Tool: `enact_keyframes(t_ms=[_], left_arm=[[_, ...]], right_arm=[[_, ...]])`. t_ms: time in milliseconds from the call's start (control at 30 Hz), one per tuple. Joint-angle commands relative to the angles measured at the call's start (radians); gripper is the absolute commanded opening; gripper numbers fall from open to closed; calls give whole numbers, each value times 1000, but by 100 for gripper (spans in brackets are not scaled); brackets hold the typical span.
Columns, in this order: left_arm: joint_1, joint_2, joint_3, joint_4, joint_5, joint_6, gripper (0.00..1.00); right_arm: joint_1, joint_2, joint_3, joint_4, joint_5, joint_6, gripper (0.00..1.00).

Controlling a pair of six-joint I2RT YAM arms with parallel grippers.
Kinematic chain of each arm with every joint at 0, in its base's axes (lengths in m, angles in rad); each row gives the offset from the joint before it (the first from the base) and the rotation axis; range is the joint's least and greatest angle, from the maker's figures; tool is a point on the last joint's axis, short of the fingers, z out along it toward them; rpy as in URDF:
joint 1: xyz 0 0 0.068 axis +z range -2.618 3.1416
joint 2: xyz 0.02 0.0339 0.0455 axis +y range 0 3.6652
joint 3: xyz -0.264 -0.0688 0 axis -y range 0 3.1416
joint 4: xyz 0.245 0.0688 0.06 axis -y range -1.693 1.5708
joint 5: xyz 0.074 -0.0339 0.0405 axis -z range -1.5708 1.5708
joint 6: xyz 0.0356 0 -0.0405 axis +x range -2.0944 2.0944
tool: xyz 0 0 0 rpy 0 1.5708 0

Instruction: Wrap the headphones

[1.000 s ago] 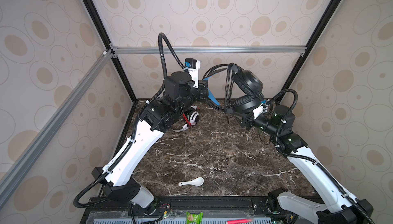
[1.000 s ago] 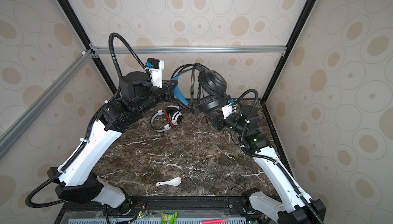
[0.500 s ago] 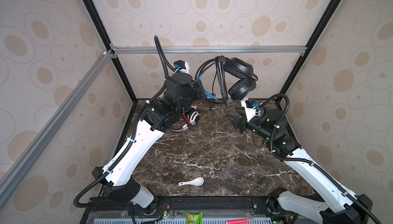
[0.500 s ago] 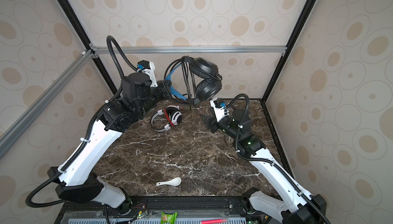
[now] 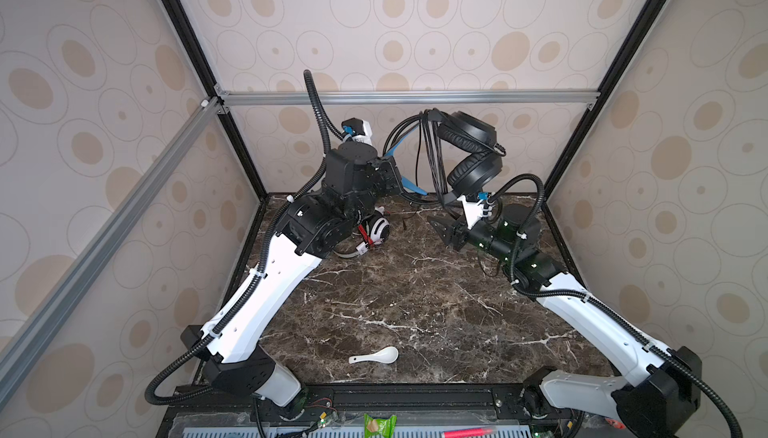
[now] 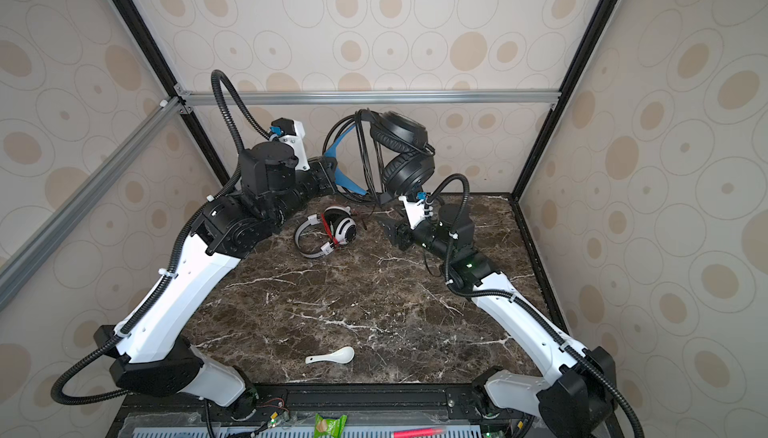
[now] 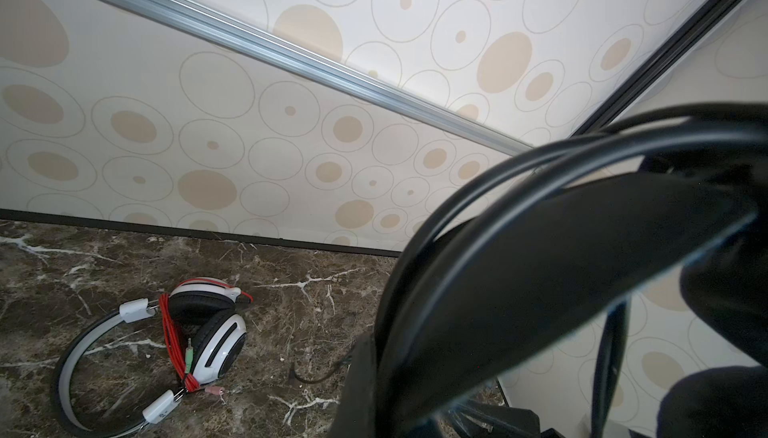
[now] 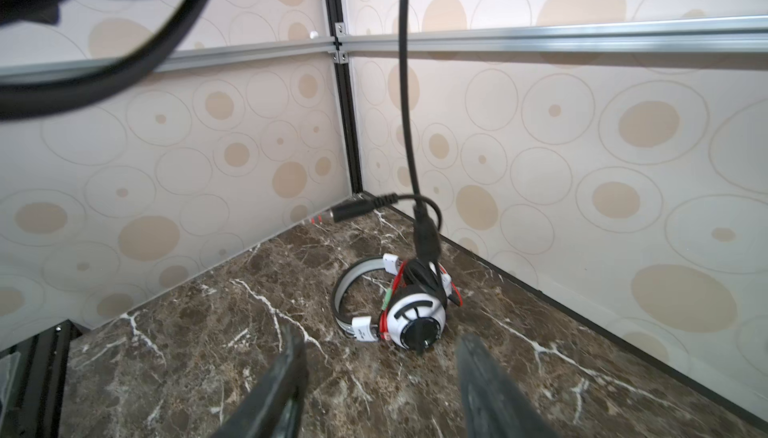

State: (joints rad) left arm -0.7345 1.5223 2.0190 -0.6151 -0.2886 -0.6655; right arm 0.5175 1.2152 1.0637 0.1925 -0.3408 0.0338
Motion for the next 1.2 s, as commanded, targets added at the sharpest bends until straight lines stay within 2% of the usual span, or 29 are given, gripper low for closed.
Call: enact_keyframes(t_ms=[0, 500, 700, 900, 1167], left_arm=[[5, -29, 0, 98, 5, -67, 0], [4, -22, -13, 126, 24, -82, 0], [4, -23, -13, 132, 34, -80, 0], [4, -23, -17, 130, 35, -78, 0], [4, -22, -36, 144, 48, -90, 0]], right_arm=[[20, 10, 29, 82, -17, 40, 60], [70, 112, 77, 199, 67, 147, 59], [70, 161, 103, 239, 55, 176, 59], [70, 195, 110, 287, 42, 279, 59], [74, 233, 151, 256, 85, 317, 57]])
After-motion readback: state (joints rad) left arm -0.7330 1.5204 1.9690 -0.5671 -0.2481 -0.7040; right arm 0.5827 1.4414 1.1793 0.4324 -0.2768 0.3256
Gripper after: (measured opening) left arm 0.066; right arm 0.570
